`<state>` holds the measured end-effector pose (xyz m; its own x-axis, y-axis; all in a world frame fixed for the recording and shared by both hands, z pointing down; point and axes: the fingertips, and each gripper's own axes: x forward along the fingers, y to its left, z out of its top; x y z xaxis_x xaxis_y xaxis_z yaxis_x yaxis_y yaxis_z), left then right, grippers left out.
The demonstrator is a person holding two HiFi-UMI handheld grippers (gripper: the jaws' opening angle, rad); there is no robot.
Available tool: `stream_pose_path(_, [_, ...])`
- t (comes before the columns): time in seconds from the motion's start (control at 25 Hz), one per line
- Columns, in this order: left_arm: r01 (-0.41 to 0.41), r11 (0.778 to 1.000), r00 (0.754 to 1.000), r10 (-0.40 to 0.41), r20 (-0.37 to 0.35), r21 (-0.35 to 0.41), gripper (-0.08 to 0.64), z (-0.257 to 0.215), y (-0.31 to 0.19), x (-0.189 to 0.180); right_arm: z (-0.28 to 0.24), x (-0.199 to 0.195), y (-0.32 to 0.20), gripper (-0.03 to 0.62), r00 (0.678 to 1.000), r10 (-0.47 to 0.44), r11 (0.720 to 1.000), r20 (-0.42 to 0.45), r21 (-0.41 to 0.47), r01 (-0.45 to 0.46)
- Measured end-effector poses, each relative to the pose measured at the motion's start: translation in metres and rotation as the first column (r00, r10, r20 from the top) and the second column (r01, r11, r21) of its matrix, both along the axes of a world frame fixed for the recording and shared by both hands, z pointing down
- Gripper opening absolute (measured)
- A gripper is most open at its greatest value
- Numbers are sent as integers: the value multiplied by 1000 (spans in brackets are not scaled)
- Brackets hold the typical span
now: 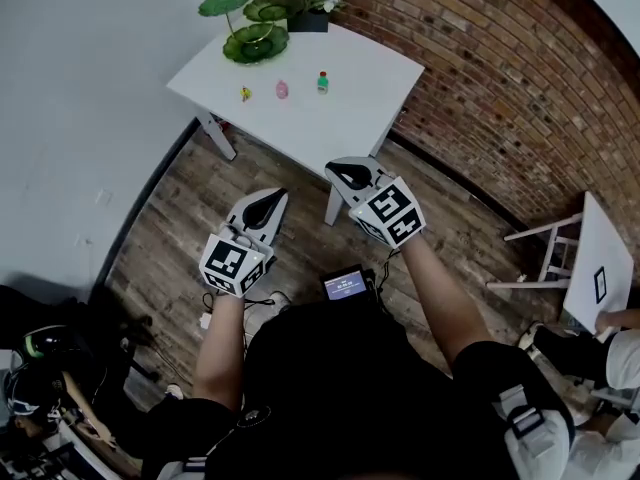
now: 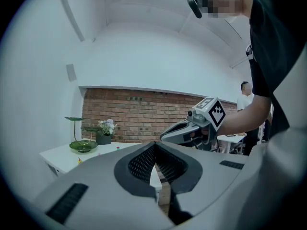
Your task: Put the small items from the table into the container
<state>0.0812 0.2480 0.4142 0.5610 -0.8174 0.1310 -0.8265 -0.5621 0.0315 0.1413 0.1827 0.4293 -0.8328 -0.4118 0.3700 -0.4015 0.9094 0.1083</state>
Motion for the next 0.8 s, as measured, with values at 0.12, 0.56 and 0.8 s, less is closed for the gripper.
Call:
stream_pose_path(0.12, [4,1000,1000,-4,-1,-1,9,0,-1,-1,1,0,0,14,1000,0,1000,0,-5,0])
stream_pose_path(0.56, [13,1000,1000,-13,17,-5,9,6,-6,0,6,3,-5,14,1000,3,1000,3,-19,-3])
stream_pose_path(0.8, [21,1000,1000,-21,19,-14,9,10,-8,6,9,8,-8,14,1000,-5,1000,7,-29,6])
